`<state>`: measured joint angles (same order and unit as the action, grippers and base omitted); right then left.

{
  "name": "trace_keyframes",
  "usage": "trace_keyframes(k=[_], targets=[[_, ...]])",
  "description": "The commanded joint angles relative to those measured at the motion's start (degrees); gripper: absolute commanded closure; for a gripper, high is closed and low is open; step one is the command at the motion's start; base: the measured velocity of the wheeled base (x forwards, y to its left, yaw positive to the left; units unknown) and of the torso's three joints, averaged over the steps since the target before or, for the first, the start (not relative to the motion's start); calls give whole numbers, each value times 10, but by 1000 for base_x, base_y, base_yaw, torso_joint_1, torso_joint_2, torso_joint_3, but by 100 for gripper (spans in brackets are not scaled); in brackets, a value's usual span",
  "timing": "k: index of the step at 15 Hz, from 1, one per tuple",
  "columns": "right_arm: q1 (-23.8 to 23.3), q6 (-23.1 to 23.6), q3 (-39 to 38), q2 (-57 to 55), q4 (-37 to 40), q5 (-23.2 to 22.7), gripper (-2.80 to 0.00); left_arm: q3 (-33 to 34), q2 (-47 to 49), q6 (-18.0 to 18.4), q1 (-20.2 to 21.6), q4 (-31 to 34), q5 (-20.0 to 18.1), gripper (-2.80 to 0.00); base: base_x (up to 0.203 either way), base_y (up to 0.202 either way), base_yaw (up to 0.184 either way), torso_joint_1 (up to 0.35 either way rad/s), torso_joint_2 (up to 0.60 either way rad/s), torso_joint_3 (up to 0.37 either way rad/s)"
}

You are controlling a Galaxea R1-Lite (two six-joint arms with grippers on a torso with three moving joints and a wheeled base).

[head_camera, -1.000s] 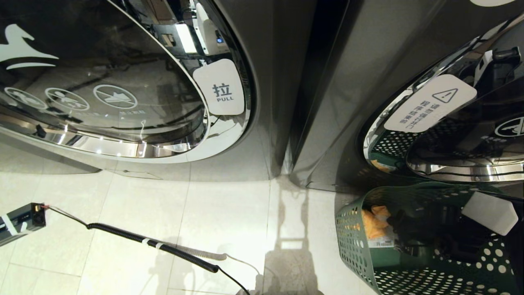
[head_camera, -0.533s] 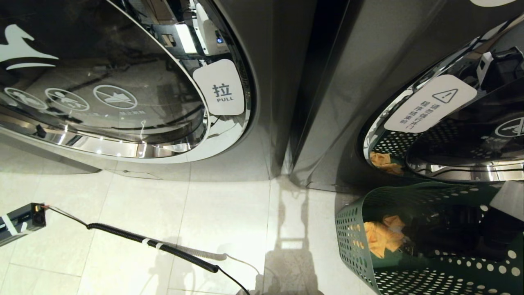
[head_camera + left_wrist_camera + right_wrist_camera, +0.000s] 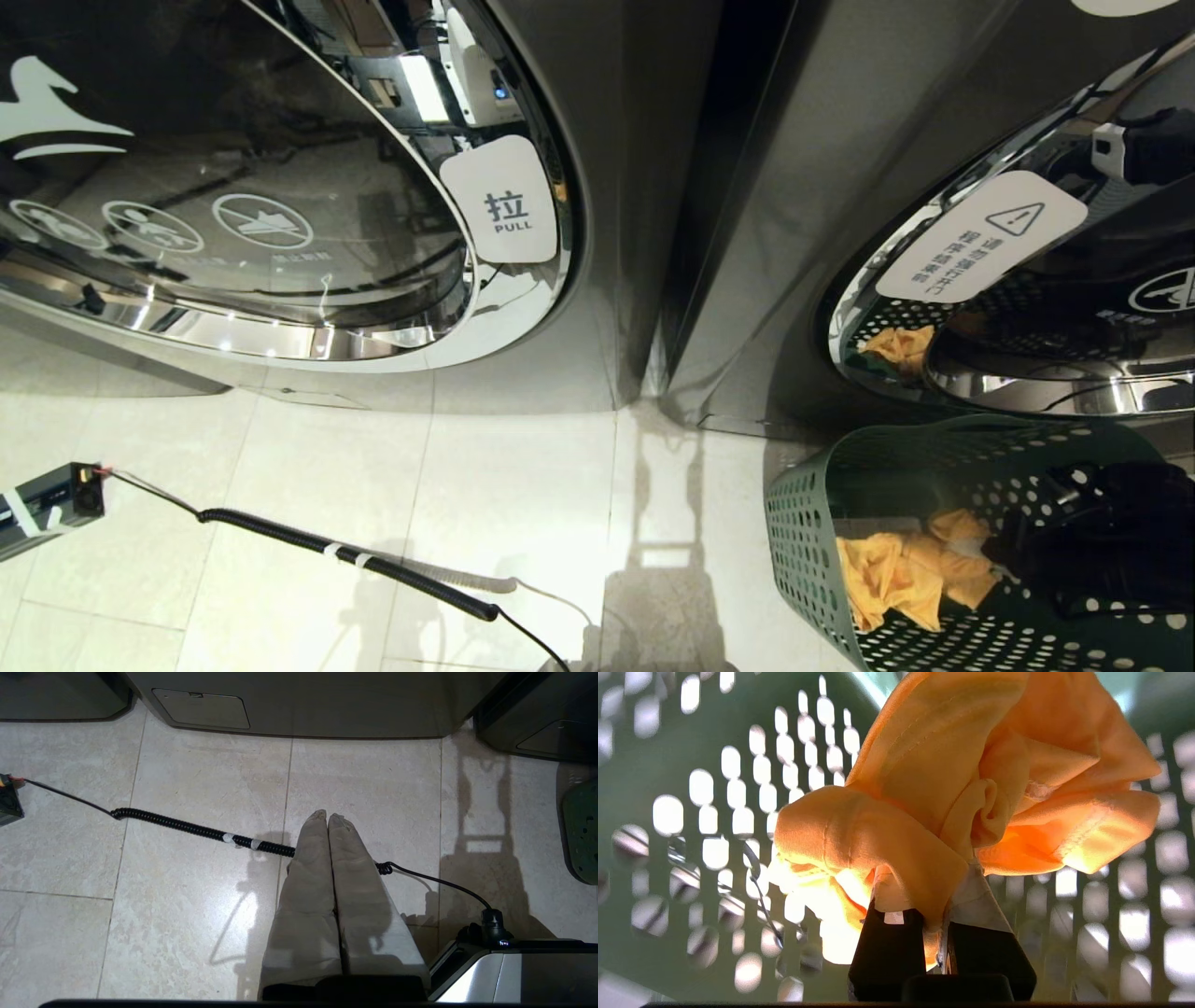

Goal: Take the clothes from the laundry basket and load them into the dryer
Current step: Take the clothes out of the basket

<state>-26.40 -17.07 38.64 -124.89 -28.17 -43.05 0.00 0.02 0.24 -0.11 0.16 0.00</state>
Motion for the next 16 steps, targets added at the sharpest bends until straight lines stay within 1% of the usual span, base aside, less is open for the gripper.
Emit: trace_keyframes(k=[1,5,6,9,12,14,16], targets=[[-1,8,-66,102,2,22,0,1,-1,0,0,0,0,0,0,0,0,0,0,0],[0,17,-153,209,4,131,0,1,-1,0,0,0,0,0,0,0,0,0,0,0],[0,24,-173,230,4,149,0,1,-1,0,-1,0,0,0,0,0,0,0,0,0],[0,33,-205,315,-2,170,0,1,-1,0,-1,0,0,0,0,0,0,0,0,0],[0,45,-227,421,-11,175,0,1,-1,0,0,0,0,0,0,0,0,0,0,0],[1,73,-231,498,-12,176,0,1,-1,0,-1,0,0,0,0,0,0,0,0,0],[27,104,-233,569,-6,178,0,1,-1,0,0,0,0,0,0,0,0,0,0,0]])
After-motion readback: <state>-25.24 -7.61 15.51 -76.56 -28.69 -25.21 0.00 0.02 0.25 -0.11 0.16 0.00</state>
